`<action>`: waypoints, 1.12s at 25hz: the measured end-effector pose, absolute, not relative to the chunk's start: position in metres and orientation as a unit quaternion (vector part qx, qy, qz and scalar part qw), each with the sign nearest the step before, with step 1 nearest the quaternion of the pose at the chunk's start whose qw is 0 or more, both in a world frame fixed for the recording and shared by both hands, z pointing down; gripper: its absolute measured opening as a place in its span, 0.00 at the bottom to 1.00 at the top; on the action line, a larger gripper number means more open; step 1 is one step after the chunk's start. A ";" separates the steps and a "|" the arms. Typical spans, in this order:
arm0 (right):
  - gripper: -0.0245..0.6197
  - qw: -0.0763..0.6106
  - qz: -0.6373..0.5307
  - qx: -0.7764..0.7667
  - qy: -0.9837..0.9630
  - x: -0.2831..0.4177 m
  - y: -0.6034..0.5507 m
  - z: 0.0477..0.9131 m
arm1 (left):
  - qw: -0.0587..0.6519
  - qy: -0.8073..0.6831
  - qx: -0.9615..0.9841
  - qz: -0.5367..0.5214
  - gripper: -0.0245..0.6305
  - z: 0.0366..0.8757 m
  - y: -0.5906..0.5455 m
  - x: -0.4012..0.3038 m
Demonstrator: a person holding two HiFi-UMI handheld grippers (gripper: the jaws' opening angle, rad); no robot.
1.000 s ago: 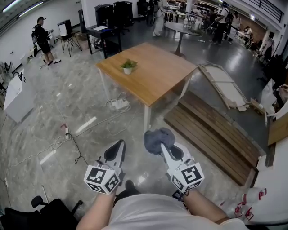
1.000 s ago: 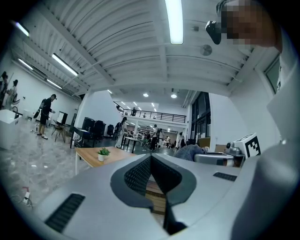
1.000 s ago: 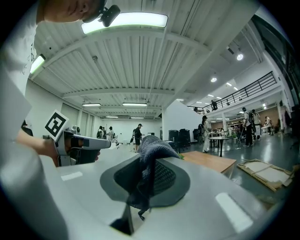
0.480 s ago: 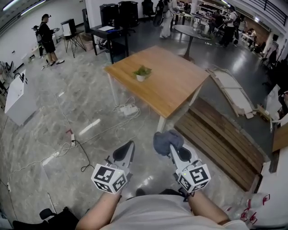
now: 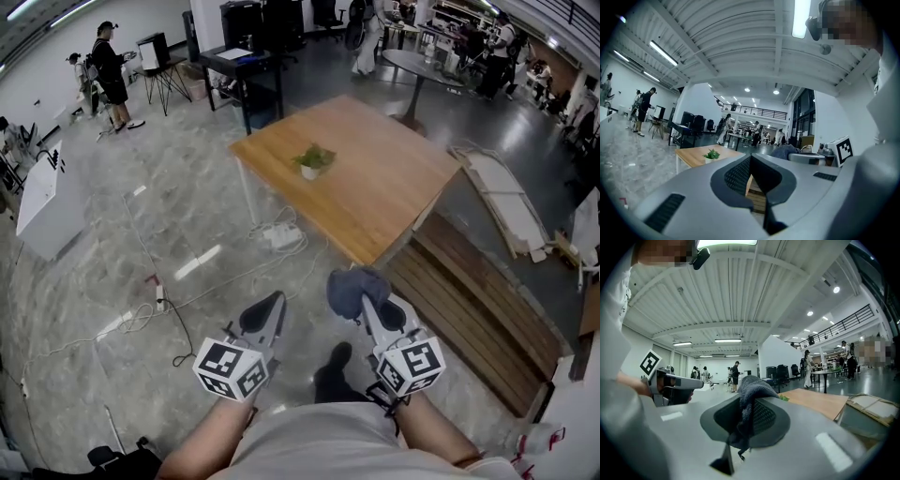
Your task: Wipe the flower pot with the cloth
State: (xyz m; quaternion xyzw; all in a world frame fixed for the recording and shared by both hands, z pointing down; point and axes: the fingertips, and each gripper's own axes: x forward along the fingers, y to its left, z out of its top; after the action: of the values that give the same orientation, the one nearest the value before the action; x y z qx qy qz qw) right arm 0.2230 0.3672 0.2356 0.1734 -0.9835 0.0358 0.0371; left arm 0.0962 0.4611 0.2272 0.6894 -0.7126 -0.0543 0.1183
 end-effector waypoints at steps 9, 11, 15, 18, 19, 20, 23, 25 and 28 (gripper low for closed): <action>0.09 0.050 0.035 0.140 -0.988 0.141 0.201 0.245 | 0.137 -0.734 0.664 -0.050 0.05 0.241 0.300 0.021; 0.09 0.056 0.039 0.128 -0.989 0.126 0.169 0.248 | 0.143 -0.737 0.659 -0.048 0.05 0.243 0.267 0.009; 0.09 0.055 0.041 0.114 -0.991 0.102 0.116 0.247 | 0.150 -0.746 0.648 -0.037 0.05 0.249 0.220 -0.013; 0.09 0.053 0.051 0.116 -0.991 0.093 0.085 0.248 | 0.159 -0.746 0.646 -0.030 0.05 0.252 0.190 -0.025; 0.09 0.054 0.053 0.118 -0.990 0.091 0.074 0.248 | 0.160 -0.744 0.648 -0.028 0.05 0.253 0.179 -0.028; 0.09 0.055 0.055 0.121 -0.990 0.088 0.065 0.249 | 0.162 -0.743 0.649 -0.025 0.05 0.253 0.168 -0.031; 0.09 0.054 0.062 0.127 -0.988 0.076 0.043 0.252 | 0.165 -0.742 0.650 -0.014 0.05 0.261 0.143 -0.045; 0.09 0.052 0.059 0.131 -0.988 0.067 0.027 0.254 | 0.167 -0.738 0.653 -0.010 0.05 0.267 0.122 -0.058; 0.09 0.056 0.056 0.140 -0.987 0.048 0.005 0.260 | 0.175 -0.729 0.661 -0.009 0.05 0.279 0.087 -0.082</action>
State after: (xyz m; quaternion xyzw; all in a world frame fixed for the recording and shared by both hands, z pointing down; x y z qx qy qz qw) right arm 0.0481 0.0051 0.2600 0.1400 -0.9870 0.0561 0.0557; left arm -0.0818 0.0872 0.2794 0.6612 -0.7295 -0.0092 0.1747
